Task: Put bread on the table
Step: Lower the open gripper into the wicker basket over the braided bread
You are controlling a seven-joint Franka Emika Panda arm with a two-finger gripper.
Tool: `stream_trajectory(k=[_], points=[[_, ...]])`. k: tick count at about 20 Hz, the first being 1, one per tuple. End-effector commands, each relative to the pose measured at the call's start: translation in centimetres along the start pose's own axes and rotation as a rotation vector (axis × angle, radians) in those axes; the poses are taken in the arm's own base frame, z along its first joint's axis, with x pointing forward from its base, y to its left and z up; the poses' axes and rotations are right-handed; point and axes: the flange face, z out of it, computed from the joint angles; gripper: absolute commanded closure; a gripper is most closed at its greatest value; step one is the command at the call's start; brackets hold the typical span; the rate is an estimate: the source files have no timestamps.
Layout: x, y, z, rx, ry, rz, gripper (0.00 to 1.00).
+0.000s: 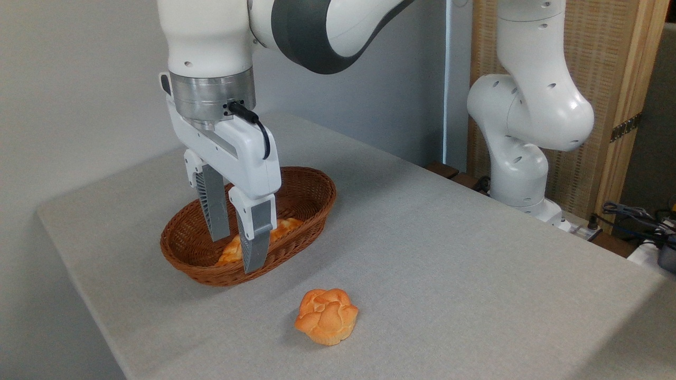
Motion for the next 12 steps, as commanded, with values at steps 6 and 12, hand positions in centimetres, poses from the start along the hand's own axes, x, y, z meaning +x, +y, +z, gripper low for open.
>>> stream_trajectory(k=[6, 12], points=[[1.7, 3.2, 0.7, -0.053, -0.041, 0.021, 0.0], [5.0, 9.0, 3.6, -0.117, -0.056, 0.011, 0.0]])
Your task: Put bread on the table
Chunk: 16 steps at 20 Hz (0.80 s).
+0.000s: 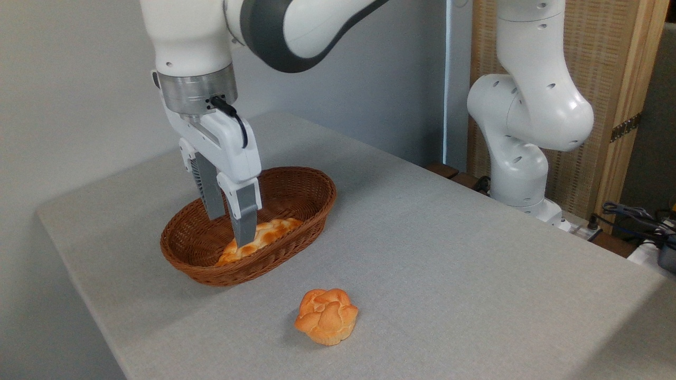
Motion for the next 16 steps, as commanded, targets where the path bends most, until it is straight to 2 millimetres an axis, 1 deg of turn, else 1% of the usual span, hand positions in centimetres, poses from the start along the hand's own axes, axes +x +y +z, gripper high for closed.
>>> stream_trajectory(k=[1, 3, 4, 8, 11, 16], points=[[1.2, 3.5, 2.6, -0.063, -0.024, -0.007, 0.0], [1.6, 5.5, 5.0, -0.105, -0.055, -0.011, 0.0], [1.8, 6.5, 5.7, -0.116, -0.068, -0.007, 0.0], [1.8, 8.1, 8.3, -0.145, -0.114, 0.012, 0.0], [1.9, 8.0, 10.1, -0.159, -0.14, 0.016, 0.0], [2.5, 8.0, 11.4, -0.159, -0.136, 0.023, 0.0]])
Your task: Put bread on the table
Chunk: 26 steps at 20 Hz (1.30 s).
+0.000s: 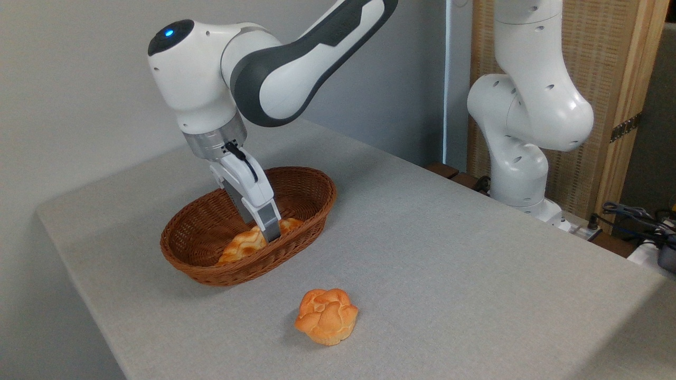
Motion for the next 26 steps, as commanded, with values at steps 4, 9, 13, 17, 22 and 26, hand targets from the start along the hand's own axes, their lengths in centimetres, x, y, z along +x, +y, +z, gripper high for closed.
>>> stream_trajectory(k=[4, 9, 13, 17, 22, 26], points=[[1.7, 0.4, 1.9, 0.005, 0.012, 0.016, 0.0], [2.1, 0.2, 3.1, 0.024, -0.01, 0.031, 0.04], [2.3, 0.4, 3.3, 0.025, -0.012, 0.042, 0.65], [2.0, -0.1, 3.2, 0.025, -0.012, 0.036, 0.72], [1.9, -0.2, 3.2, 0.024, -0.013, 0.035, 0.7], [1.9, -0.1, 2.9, 0.027, -0.01, 0.032, 0.7]])
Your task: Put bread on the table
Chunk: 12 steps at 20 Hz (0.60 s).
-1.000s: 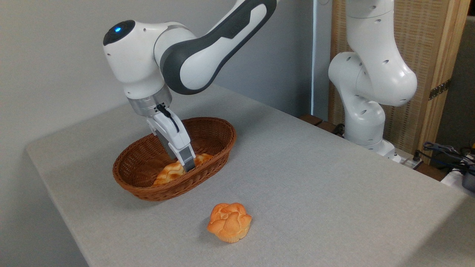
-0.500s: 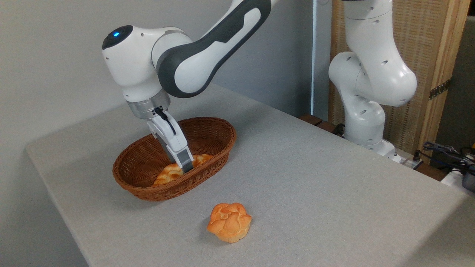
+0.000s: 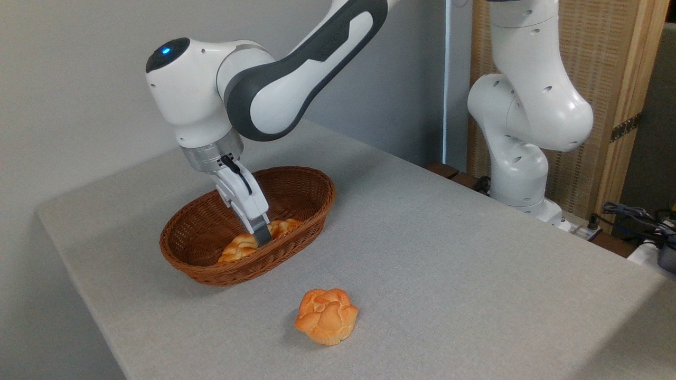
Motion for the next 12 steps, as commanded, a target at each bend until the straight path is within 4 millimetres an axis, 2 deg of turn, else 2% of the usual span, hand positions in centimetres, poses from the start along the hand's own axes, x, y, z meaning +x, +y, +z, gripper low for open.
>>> stream_trajectory(k=[1, 3, 7, 12], points=[[0.8, 0.2, 0.5, 0.005, 0.016, 0.003, 0.7], [0.8, 0.3, -0.2, 0.013, 0.027, 0.001, 0.7], [0.2, 1.2, -3.5, 0.04, 0.076, -0.004, 0.69], [0.2, 2.2, -5.0, 0.055, 0.095, -0.006, 0.67]])
